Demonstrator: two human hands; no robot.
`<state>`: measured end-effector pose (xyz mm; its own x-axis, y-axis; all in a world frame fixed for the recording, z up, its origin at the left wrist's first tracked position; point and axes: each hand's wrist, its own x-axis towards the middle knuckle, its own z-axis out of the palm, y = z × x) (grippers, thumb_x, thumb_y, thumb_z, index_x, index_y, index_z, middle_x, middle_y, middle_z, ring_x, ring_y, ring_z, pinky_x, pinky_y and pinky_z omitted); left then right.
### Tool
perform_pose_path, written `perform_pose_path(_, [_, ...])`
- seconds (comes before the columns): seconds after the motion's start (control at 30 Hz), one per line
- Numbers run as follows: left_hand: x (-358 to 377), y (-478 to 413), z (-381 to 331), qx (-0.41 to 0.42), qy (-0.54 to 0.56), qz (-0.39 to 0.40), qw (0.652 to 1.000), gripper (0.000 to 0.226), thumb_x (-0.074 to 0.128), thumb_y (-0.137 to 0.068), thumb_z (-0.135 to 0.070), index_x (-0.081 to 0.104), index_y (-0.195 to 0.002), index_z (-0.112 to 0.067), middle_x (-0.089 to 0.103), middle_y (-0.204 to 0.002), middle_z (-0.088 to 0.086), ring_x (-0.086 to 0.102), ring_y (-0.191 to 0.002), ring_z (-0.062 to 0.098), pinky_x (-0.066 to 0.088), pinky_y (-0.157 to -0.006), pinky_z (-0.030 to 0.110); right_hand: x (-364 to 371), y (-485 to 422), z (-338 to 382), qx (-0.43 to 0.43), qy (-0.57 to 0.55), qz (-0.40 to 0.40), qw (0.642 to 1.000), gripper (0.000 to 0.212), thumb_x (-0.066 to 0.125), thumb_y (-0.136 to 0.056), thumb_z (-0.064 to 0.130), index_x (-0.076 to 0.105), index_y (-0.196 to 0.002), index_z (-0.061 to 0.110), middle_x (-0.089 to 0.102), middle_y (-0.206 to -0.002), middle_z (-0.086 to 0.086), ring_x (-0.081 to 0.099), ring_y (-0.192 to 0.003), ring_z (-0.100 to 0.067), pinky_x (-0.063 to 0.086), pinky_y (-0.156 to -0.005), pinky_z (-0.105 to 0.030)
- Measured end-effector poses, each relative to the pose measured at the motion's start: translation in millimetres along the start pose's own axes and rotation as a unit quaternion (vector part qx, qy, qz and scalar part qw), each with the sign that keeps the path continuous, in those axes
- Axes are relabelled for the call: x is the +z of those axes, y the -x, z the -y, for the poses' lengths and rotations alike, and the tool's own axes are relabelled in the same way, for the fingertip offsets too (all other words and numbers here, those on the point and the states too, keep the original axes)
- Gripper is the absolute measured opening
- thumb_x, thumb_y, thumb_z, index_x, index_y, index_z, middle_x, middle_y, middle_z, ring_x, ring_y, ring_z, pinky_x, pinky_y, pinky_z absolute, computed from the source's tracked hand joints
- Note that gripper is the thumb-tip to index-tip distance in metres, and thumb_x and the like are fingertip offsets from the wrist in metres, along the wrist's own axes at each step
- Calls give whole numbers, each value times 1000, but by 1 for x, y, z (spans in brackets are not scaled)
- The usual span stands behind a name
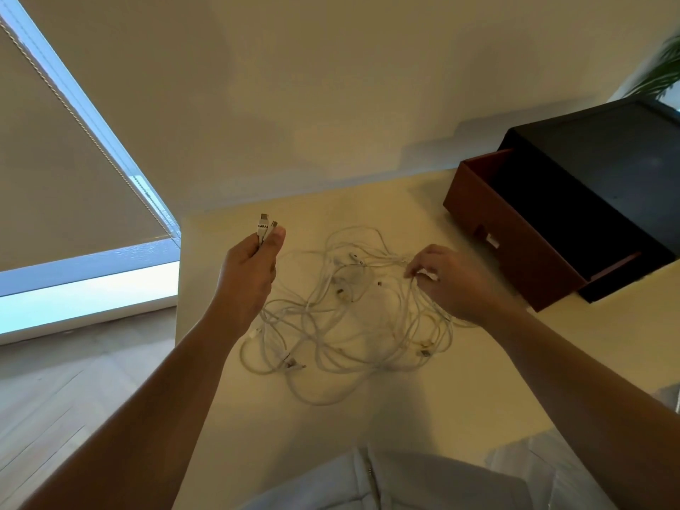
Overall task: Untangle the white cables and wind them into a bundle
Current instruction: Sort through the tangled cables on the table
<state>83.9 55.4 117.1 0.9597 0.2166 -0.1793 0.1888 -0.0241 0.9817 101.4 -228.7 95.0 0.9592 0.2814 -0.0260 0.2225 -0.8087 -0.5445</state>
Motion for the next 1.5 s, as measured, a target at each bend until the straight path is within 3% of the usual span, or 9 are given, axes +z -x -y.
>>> perform_pose_path(0.17, [-2,2,0,1,18,-22,1000,34,56,-96,-30,35,-70,-24,24,-56,-4,20,-50,10,12,-47,29,11,4,-11,39,-13,32,999,19,54,-92,20,68,-80,16,55,-100,4,54,-91,-14,37,-81,-25])
perform_pose_path(0.23, [-2,2,0,3,16,-25,1000,33,56,-96,-29,35,-71,-24,24,-56,-4,20,-50,11,12,-48,31,18,2,-17,29,15,46,998,6,60,-91,16,66,-91,14,50,-105,4,53,-93,-16,34,-79,-21])
perform_pose_path(0.43, [-4,5,-3,-13,13,-19,1000,39,57,-96,-29,34,-64,-22,28,-49,-8,21,-45,9,16,-43,24,38,0,-29,47,71,135,987,36,66,-85,7,58,-118,21,42,-129,0,46,-117,-23,38,-99,-34])
perform_pose_path(0.67, [-8,11,-5,-30,41,-15,999,40,54,-98,-29,35,-62,-22,28,-49,-9,22,-42,6,15,-41,19,52,8,-2,23,307,209,928,44,57,-90,38,49,-133,30,34,-142,0,27,-131,-29,29,-106,-44])
perform_pose_path(1.0, [-5,22,-12,-25,62,2,998,41,49,-100,-27,33,-63,-21,26,-49,-9,20,-42,7,16,-40,17,113,-1,75,-156,102,112,976,83,65,-84,41,14,-150,34,10,-156,2,15,-139,-27,22,-110,-44])
perform_pose_path(1.17, [-8,28,-16,-13,80,-3,997,42,49,-100,-29,35,-60,-22,25,-49,-8,19,-42,7,17,-39,17,125,-17,98,-188,98,157,965,53,65,-86,38,46,-134,31,20,-152,0,9,-142,-25,16,-112,-46])
perform_pose_path(1.27, [-18,28,-20,10,96,-36,995,42,49,-100,-28,32,-62,-22,24,-49,-9,18,-42,7,13,-41,20,130,-17,100,-191,49,169,966,21,60,-90,31,60,-107,19,51,-126,0,35,-127,-22,26,-105,-40])
perform_pose_path(1.37, [-30,25,-25,42,132,-77,987,39,49,-100,-25,33,-65,-23,24,-48,-10,19,-41,5,12,-41,21,126,-10,97,-175,4,172,969,16,53,-94,27,51,-82,17,56,-85,2,49,-83,-17,36,-80,-33])
perform_pose_path(1.5, [-41,22,-35,80,143,-128,978,38,49,-101,-24,34,-65,-23,25,-48,-11,20,-41,5,12,-43,25,110,4,78,-96,1,252,963,23,44,-99,32,44,-78,22,63,-82,-2,56,-76,-19,42,-71,-35])
